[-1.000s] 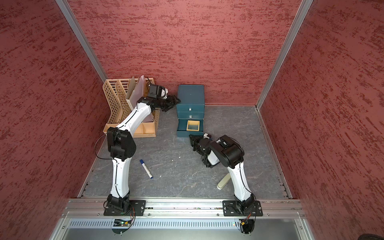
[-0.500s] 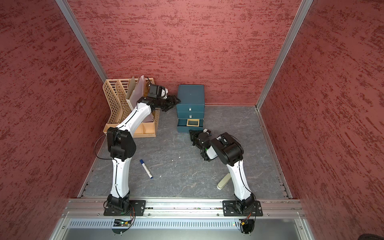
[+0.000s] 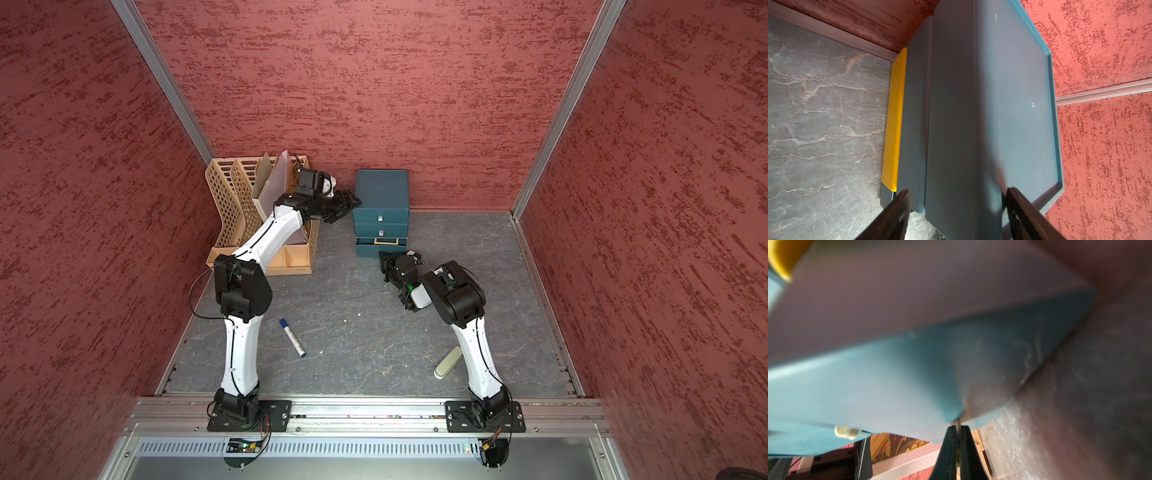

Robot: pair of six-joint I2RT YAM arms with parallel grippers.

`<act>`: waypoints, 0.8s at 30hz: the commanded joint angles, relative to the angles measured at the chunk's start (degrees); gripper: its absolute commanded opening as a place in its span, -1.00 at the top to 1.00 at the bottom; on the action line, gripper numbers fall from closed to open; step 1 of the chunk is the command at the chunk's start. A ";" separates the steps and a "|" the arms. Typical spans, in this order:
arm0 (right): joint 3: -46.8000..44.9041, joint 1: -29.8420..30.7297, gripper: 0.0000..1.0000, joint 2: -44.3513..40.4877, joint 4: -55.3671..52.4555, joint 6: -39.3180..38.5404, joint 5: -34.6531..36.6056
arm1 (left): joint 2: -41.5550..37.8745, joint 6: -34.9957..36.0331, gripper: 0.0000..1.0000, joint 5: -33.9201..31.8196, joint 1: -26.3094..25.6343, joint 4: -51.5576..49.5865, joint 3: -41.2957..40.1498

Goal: Place the brooch boxes into the drawer by color
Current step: Close the drawer in the storage box.

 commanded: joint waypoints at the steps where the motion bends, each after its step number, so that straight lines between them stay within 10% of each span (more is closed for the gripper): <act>1: 2.06 -0.52 1.00 1.29 -2.09 0.93 -0.14 | 0.40 1.53 -0.51 -2.00 -0.27 -5.67 -1.00; 24: 8.29 -1.25 1.00 3.80 -7.46 1.36 -0.62 | 0.36 1.38 -0.50 -2.14 -0.42 -5.80 -0.94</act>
